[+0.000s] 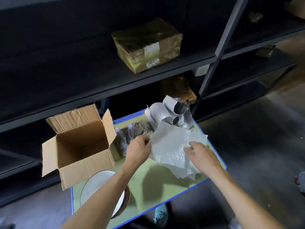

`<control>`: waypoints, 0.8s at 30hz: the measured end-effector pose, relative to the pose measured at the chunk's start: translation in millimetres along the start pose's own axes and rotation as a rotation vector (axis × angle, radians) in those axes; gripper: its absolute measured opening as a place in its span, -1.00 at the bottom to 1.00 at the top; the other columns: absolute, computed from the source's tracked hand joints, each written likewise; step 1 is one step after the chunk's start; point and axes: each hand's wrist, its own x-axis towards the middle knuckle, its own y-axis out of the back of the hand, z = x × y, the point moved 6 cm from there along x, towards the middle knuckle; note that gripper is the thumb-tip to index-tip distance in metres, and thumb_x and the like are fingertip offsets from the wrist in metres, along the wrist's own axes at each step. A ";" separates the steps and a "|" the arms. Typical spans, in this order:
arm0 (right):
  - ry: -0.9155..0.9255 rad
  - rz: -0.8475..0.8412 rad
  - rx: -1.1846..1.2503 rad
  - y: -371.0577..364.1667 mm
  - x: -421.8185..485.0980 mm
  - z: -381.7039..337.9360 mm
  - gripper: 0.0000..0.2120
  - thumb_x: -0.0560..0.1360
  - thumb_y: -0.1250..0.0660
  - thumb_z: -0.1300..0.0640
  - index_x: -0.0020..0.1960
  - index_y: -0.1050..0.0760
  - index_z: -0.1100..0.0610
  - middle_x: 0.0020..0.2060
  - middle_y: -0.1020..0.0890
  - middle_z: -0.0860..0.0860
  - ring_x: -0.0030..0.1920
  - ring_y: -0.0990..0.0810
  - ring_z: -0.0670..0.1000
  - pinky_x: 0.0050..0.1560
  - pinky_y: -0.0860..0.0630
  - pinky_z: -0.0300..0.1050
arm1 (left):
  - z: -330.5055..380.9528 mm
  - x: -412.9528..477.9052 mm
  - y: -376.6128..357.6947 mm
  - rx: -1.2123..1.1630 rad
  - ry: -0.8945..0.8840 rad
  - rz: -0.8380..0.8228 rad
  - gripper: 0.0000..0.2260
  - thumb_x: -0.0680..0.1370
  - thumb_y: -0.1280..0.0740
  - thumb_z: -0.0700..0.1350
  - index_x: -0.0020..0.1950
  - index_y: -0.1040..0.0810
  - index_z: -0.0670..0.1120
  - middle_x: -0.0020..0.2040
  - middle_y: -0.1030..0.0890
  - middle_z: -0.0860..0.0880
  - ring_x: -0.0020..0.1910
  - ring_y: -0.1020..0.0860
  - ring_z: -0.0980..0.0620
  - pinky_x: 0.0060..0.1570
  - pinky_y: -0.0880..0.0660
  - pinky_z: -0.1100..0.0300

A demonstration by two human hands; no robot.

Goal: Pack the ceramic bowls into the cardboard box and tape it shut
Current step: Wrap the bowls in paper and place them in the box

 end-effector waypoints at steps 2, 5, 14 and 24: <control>0.028 -0.007 0.077 2.0 1.6 -14.3 -0.69 0.62 -0.16 -0.13 0.08 -0.48 0.10 0.03 -0.61 0.00 0.07 -0.57 0.09 0.02 -0.46 0.01 | -4.3 -3.9 13.4 -0.048 0.026 0.021 -0.88 0.53 -0.28 -0.19 -0.11 -0.61 -0.14 -0.22 -0.66 -0.13 -0.22 -0.58 -0.15 -0.24 -0.50 0.04; 0.059 0.025 0.226 8.7 1.3 -37.8 -0.65 0.59 -0.23 -0.10 -0.14 -0.33 0.18 -0.27 -0.50 0.07 -0.27 -0.45 0.07 -0.28 -0.32 -0.04 | -6.1 -12.7 30.0 -0.075 0.034 0.048 -0.88 0.55 -0.28 -0.16 -0.11 -0.60 -0.13 -0.21 -0.66 -0.13 -0.24 -0.57 -0.14 -0.31 -0.45 0.10; 0.248 0.004 0.381 14.4 -6.6 -98.3 -0.72 0.51 -0.26 0.16 -0.24 -0.16 0.11 -0.37 -0.24 0.03 -0.38 -0.19 -0.03 -0.34 -0.14 -0.11 | -26.4 -46.1 70.9 -0.025 0.031 0.244 -0.79 0.59 -0.27 -0.04 -0.13 -0.55 -0.14 -0.26 -0.60 -0.07 -0.26 -0.52 -0.10 -0.45 -0.27 0.22; 0.400 -0.002 0.298 6.3 -25.0 -128.5 -0.70 0.53 -0.22 0.21 -0.26 -0.13 0.08 -0.35 -0.20 -0.01 -0.37 -0.15 -0.03 -0.35 -0.11 -0.08 | -62.7 -89.3 100.4 0.055 0.004 0.335 -0.86 0.53 -0.29 -0.06 -0.21 -0.57 -0.02 -0.29 -0.62 0.04 -0.25 -0.55 -0.01 -0.27 -0.48 0.07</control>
